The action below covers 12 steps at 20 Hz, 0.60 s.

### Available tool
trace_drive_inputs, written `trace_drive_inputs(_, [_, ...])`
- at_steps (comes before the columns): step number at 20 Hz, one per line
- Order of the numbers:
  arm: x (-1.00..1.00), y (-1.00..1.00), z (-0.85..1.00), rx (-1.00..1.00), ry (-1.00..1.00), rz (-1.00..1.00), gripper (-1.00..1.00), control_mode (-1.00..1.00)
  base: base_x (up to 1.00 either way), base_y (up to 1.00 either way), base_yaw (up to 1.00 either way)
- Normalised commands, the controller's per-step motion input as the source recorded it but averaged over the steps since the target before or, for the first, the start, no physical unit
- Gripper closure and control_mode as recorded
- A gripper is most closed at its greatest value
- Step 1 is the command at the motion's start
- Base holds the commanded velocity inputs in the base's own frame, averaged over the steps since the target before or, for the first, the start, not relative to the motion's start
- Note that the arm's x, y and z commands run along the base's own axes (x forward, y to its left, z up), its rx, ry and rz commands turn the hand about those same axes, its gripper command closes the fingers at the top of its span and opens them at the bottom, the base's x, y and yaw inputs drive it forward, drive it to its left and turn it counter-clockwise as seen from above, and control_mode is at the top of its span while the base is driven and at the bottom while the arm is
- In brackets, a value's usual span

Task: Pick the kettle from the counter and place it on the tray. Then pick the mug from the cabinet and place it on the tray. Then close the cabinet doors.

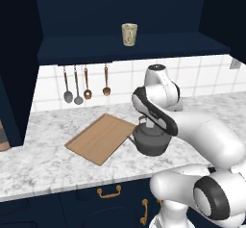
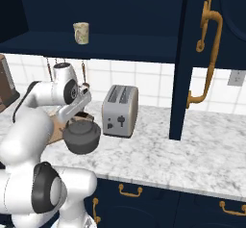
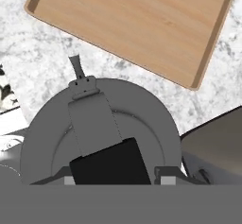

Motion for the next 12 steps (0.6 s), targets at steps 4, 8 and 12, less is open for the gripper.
trace_drive_inputs(4, [0.14,0.48,0.00,-0.09,0.06,-0.11,1.00,-1.00,0.00,0.00,0.00])
trace_drive_inputs(8, [0.31,0.30,0.00,0.00,0.00,0.00,1.00,-1.00,0.00,0.00,0.00])
trace_drive_inputs(12, [0.56,0.66,0.07,0.00,0.00,-0.07,1.00,-1.00,0.00,0.00,0.00])
